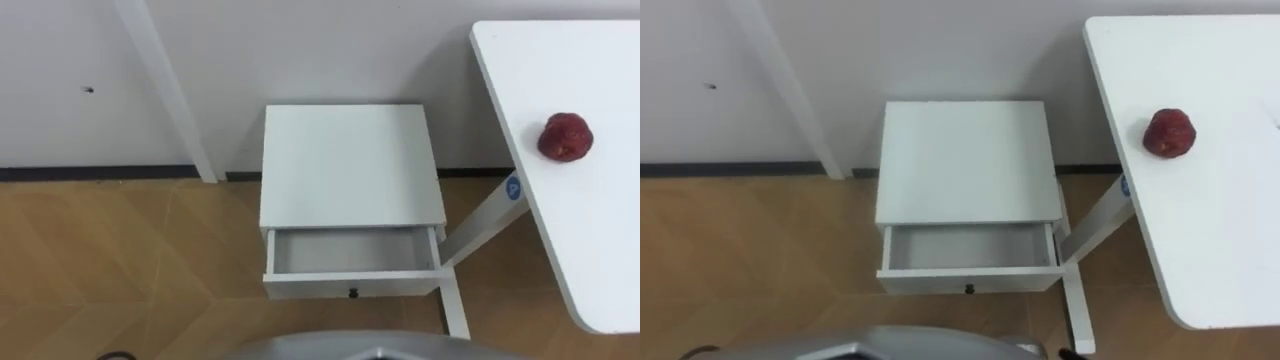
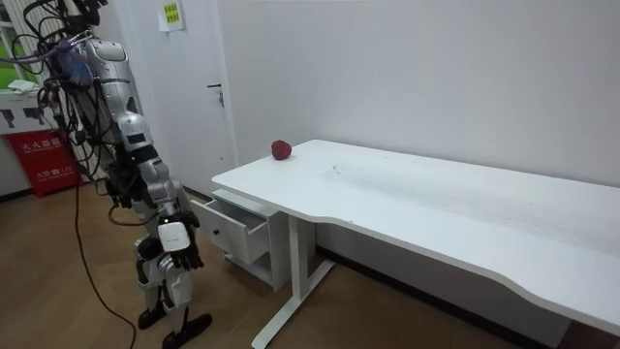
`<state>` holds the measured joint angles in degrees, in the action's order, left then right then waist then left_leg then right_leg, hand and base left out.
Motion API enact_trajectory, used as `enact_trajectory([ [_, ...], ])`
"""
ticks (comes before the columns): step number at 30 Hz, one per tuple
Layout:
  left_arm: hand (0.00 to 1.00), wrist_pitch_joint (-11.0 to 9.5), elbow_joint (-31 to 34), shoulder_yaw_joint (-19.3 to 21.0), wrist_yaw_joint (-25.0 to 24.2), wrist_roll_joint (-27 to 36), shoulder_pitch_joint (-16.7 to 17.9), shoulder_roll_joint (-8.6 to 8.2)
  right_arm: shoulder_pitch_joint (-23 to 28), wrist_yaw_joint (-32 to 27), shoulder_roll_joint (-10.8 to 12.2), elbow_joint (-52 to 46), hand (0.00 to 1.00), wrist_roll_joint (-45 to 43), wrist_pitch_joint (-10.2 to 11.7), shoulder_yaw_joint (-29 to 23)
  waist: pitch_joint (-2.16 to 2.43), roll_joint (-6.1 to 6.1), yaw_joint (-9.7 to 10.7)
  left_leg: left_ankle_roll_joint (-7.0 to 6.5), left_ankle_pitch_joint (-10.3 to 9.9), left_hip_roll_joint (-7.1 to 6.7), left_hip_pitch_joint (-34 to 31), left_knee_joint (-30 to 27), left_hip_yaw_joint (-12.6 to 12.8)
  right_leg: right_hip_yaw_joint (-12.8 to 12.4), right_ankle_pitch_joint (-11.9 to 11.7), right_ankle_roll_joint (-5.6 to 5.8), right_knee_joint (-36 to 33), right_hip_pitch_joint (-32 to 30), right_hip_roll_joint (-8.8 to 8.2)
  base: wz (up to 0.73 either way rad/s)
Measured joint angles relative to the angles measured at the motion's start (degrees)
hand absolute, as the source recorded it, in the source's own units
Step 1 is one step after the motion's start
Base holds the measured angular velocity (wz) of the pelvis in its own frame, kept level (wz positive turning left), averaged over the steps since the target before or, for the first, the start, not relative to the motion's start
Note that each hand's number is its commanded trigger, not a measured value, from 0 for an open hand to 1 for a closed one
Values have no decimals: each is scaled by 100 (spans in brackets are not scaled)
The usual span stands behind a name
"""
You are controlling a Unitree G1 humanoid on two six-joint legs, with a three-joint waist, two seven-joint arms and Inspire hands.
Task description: Put apple and close drawer
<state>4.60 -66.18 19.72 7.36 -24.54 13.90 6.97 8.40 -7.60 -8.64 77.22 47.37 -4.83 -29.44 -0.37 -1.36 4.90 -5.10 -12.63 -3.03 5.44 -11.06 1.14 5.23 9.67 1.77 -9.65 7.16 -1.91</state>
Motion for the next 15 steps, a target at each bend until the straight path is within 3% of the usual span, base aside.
enact_trajectory([
  [4,0,-51,-3,39,107,40,61,26,-56,-228,-36,-101,0,1213,169,-713,21,2,168,-2,-15,3,-56,-39,2,8,0,0,-5,-31,5,2],
  [8,0,-67,100,32,113,150,85,48,-166,-532,-58,-166,0,2187,238,-1242,82,-11,287,-6,-24,12,-84,-43,42,-12,-1,-1,-12,-66,10,-2],
  [11,0,-89,126,28,113,148,83,90,-213,-839,-66,-330,0,2423,295,-1375,101,-22,297,-6,-24,14,-76,-35,49,-45,-1,-2,-13,-76,15,-6],
  [15,0,-132,213,36,111,135,65,107,-346,-1365,-277,-534,0,2427,494,-1556,93,-15,281,-7,-23,15,-73,-28,106,-72,-3,-4,-20,-96,14,-5],
])
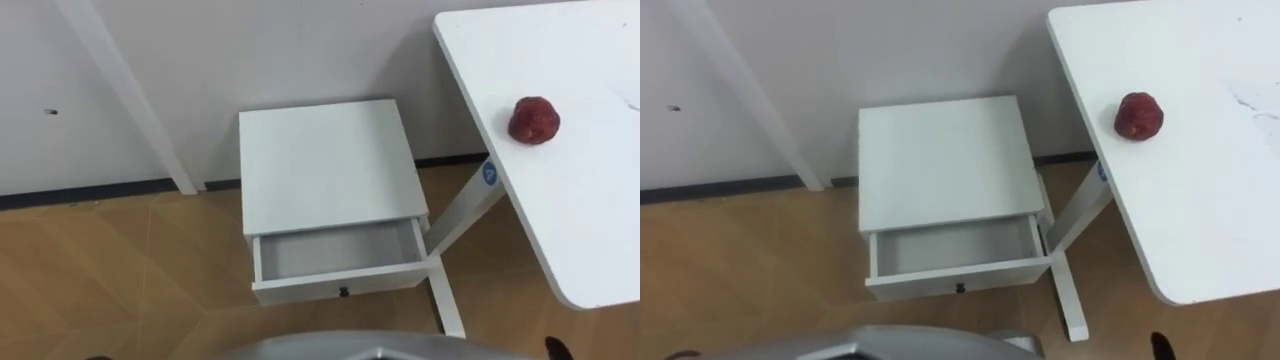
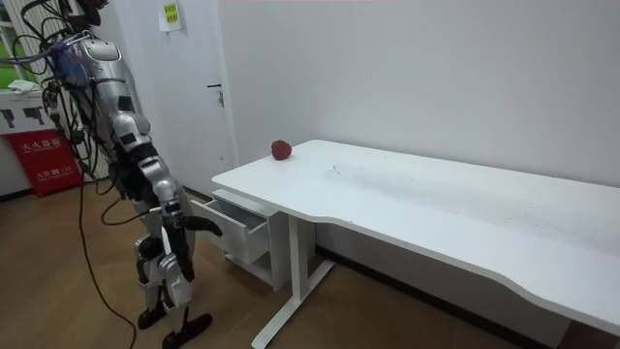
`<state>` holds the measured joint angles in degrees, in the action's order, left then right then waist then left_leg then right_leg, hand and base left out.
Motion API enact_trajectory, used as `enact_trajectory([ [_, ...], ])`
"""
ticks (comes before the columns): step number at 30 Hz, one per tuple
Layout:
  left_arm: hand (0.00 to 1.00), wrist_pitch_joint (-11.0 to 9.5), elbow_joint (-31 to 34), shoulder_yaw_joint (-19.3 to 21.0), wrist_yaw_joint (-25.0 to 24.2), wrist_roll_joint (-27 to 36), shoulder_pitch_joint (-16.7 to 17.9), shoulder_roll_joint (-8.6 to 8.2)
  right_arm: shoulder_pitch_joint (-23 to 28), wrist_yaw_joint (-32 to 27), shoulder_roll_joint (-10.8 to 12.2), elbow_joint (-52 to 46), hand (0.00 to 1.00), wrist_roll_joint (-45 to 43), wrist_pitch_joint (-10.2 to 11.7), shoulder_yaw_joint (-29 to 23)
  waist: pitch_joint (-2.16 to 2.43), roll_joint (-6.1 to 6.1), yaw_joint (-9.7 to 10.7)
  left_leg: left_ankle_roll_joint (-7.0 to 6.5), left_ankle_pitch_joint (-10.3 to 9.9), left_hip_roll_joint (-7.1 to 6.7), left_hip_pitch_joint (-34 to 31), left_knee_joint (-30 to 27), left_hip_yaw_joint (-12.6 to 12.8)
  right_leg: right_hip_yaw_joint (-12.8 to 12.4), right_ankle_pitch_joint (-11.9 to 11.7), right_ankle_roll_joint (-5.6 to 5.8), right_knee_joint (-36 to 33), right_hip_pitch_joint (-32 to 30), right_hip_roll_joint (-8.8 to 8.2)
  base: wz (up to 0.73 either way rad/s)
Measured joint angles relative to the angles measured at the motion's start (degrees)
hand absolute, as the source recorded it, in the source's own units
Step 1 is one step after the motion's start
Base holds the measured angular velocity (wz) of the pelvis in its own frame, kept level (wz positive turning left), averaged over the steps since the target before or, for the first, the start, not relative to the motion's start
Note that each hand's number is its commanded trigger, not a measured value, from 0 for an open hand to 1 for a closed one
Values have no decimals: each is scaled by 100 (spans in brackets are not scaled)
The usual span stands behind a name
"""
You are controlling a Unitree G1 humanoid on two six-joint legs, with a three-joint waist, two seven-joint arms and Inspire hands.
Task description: Put apple and close drawer
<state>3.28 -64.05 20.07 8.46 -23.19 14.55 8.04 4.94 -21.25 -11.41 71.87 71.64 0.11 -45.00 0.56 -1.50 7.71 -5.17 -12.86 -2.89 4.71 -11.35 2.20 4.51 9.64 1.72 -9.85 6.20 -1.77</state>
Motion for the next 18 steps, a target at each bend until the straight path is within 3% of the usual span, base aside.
enact_trajectory([
  [4,0,-10,7,56,-2,7,-11,39,-11,-531,-222,-725,0,-70,188,-172,-10,0,4,0,0,2,-20,3,3,-30,0,0,-3,-27,3,-3],
  [8,0,-34,252,73,-20,14,25,64,-63,-1100,-444,-1637,0,-350,440,-194,-8,-57,9,2,2,6,-106,0,23,-34,-4,-6,-4,-119,4,-2],
  [9,0,-94,274,59,-21,15,21,97,-108,-1223,-488,-1771,0,-424,536,-182,-26,-95,-2,4,4,8,-130,-5,40,-32,-5,-8,-2,-138,7,0],
  [13,0,-142,337,-66,-26,11,-57,157,-231,-1776,-478,-2508,0,-692,684,-116,-66,-135,-37,5,6,9,-241,-13,62,-48,-7,-11,-15,-253,10,0],
  [18,0,-262,346,-335,-22,53,-69,182,-289,-2548,-464,-3819,0,-1407,1033,360,-64,-134,-67,4,7,15,-318,3,96,-70,-7,-11,-7,-359,17,-4],
])
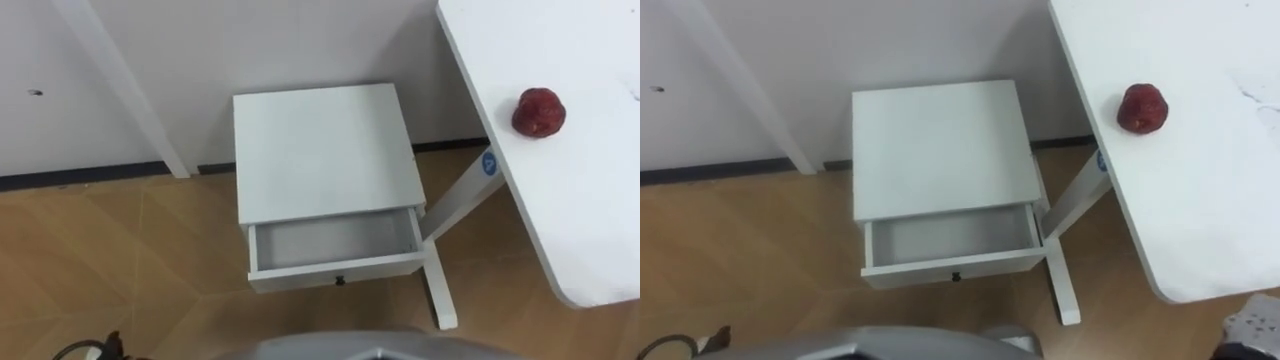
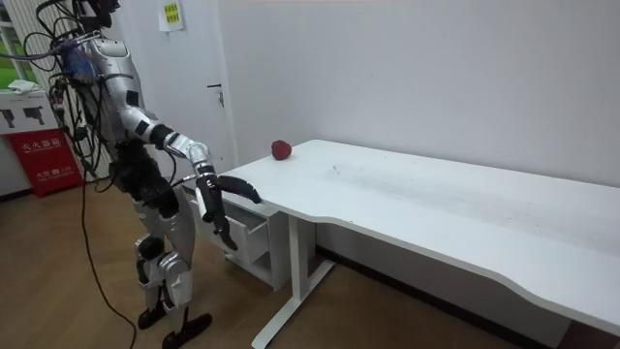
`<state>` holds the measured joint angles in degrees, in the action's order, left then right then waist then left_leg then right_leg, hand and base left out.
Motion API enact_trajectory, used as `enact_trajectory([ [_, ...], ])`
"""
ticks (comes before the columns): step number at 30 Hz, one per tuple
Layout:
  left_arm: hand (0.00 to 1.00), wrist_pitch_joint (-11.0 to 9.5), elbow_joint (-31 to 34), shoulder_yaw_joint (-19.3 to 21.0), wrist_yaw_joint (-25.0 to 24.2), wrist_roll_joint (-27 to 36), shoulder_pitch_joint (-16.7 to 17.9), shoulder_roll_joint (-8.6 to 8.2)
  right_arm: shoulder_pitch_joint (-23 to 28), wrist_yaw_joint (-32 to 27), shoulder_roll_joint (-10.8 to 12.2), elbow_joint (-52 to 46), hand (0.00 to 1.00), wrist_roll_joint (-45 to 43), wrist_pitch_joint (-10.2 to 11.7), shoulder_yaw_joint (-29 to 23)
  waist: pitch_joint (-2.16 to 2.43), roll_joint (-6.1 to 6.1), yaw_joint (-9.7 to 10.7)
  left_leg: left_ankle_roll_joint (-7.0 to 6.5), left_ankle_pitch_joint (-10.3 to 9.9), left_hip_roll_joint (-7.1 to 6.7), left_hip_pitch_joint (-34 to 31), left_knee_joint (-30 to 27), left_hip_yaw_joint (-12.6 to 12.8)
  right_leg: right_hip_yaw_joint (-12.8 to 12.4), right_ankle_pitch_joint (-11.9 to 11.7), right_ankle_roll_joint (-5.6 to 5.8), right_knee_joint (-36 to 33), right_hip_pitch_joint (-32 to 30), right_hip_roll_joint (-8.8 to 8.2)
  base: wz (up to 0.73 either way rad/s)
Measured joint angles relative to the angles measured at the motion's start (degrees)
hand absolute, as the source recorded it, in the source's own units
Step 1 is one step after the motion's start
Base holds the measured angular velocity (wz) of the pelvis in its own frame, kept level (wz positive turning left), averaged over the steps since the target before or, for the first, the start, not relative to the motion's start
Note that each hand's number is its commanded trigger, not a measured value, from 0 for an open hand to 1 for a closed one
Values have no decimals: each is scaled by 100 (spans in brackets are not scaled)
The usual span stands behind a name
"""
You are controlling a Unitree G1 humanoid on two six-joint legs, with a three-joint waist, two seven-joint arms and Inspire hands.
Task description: Put apple and close drawer
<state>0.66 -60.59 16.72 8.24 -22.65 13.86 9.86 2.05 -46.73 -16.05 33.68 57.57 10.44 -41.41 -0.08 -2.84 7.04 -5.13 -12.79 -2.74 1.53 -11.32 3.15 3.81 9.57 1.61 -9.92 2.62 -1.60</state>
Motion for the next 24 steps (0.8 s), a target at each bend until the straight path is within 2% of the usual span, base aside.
enact_trajectory([
  [4,0,-29,112,-237,-5,-3,-14,-2,-71,-180,-3,-814,0,-518,123,266,21,14,-77,1,1,7,5,-7,0,-5,0,0,18,0,8,0],
  [7,0,-68,111,-236,-5,1,-49,1,-80,-318,-2,-1413,0,-953,203,432,25,21,-138,1,1,8,6,5,-5,-4,0,0,25,0,7,0],
  [12,0,-68,92,-379,7,3,-25,-4,-76,-520,-1,-2099,0,-2133,223,830,21,25,-257,1,1,7,0,9,-10,89,0,0,25,-3,-4,0],
  [18,0,-75,23,-624,13,77,-44,-9,-86,-369,-19,-2401,0,-2866,238,1370,23,14,-338,2,1,11,9,52,-1,92,0,0,22,-7,-2,0],
  [22,0,-77,23,-763,12,68,-14,-10,-87,-65,-25,-2422,0,-3202,234,1606,24,8,-418,6,7,11,20,46,-6,84,0,0,29,-6,1,0],
  [24,0,-76,23,-765,12,62,3,-9,-92,102,-32,-2423,0,-3416,224,1723,11,-9,-440,7,7,14,71,51,-5,77,0,0,40,38,4,0],
])
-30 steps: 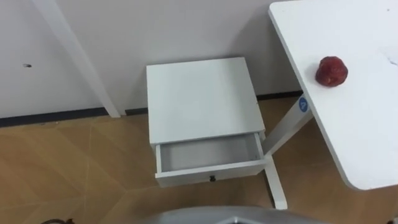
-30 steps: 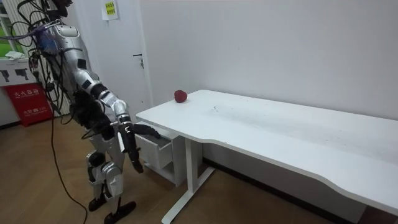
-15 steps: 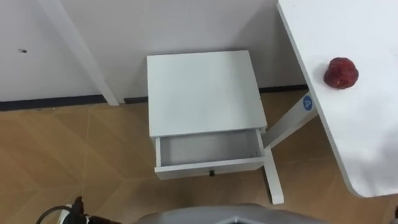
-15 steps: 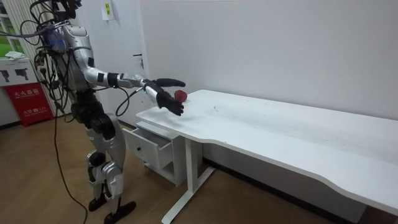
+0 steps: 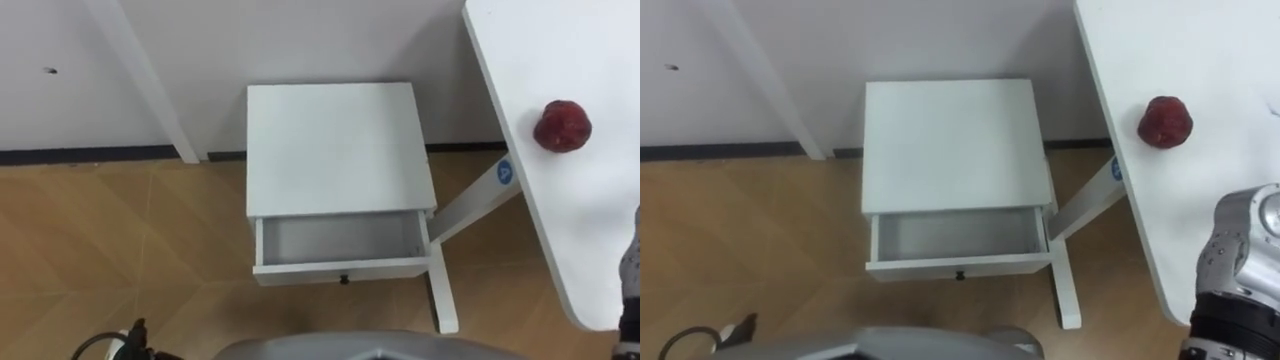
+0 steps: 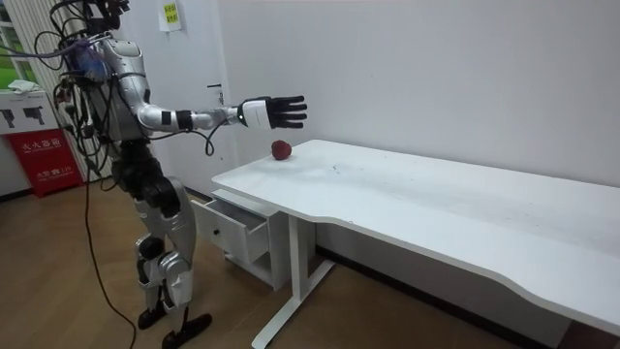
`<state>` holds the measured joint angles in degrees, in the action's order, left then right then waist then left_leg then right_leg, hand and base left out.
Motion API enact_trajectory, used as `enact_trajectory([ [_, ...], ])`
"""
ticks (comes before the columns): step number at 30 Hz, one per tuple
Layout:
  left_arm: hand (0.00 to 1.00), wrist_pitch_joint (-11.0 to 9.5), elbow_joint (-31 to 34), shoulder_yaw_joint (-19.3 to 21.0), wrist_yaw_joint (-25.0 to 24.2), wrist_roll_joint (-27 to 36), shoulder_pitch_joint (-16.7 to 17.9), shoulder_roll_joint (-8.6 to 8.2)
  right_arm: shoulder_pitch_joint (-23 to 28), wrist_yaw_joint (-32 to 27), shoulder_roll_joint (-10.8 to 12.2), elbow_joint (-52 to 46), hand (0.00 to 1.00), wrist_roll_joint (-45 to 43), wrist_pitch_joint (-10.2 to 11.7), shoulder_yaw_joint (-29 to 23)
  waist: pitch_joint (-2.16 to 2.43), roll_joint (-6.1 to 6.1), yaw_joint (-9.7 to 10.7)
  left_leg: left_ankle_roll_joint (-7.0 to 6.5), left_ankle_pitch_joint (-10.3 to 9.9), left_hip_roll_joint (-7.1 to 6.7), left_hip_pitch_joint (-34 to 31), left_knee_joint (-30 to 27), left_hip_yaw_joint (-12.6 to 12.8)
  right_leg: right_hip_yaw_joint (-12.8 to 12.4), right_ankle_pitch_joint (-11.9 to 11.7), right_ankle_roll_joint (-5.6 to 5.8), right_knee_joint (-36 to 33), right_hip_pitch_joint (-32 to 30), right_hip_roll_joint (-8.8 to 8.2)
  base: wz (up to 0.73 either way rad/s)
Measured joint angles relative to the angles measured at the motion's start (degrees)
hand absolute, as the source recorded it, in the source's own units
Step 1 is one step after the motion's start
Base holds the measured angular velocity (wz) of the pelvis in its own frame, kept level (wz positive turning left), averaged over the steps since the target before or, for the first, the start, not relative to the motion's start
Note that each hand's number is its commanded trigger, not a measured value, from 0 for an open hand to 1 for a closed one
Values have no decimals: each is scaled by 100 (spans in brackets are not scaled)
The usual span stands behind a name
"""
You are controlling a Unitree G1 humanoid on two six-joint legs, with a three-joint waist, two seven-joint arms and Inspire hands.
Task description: Put apple and close drawer
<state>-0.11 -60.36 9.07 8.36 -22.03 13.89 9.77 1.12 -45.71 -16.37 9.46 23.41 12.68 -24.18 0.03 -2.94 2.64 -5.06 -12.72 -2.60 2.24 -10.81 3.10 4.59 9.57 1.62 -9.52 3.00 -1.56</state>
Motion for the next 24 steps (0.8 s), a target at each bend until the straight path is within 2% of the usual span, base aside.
enact_trajectory([
  [6,0,1,0,-5,-8,-1,34,2,1,774,-81,1,0,-112,-15,200,-12,-20,-87,0,0,-1,41,-4,-9,29,0,0,3,55,-10,1],
  [11,0,3,25,-38,-14,1,96,7,2,1497,-161,118,0,-315,-35,318,-19,-29,-75,0,0,-10,37,-45,-69,157,-2,-2,79,144,-29,8],
  [14,0,10,40,-43,-13,8,113,20,-2,1823,-404,329,0,-327,-277,486,-24,-40,-69,1,-1,-9,48,-24,-85,207,-2,-3,76,165,-32,6],
  [16,0,12,67,-51,-13,6,125,24,-3,2034,-442,377,0,-332,-402,505,-33,-56,-69,1,-1,-7,51,-4,-83,210,-3,-5,74,167,-30,0],
  [22,0,13,110,-59,0,8,134,82,-3,2514,-472,540,0,-382,-536,749,-83,-167,-102,1,-1,-6,66,-9,-59,203,-3,-5,75,171,-31,-1],
  [24,0,15,112,-151,6,10,143,112,-2,2670,-477,724,0,-395,-537,858,-69,-198,-115,1,-1,-9,78,-34,-59,203,-3,-5,77,188,-32,2],
])
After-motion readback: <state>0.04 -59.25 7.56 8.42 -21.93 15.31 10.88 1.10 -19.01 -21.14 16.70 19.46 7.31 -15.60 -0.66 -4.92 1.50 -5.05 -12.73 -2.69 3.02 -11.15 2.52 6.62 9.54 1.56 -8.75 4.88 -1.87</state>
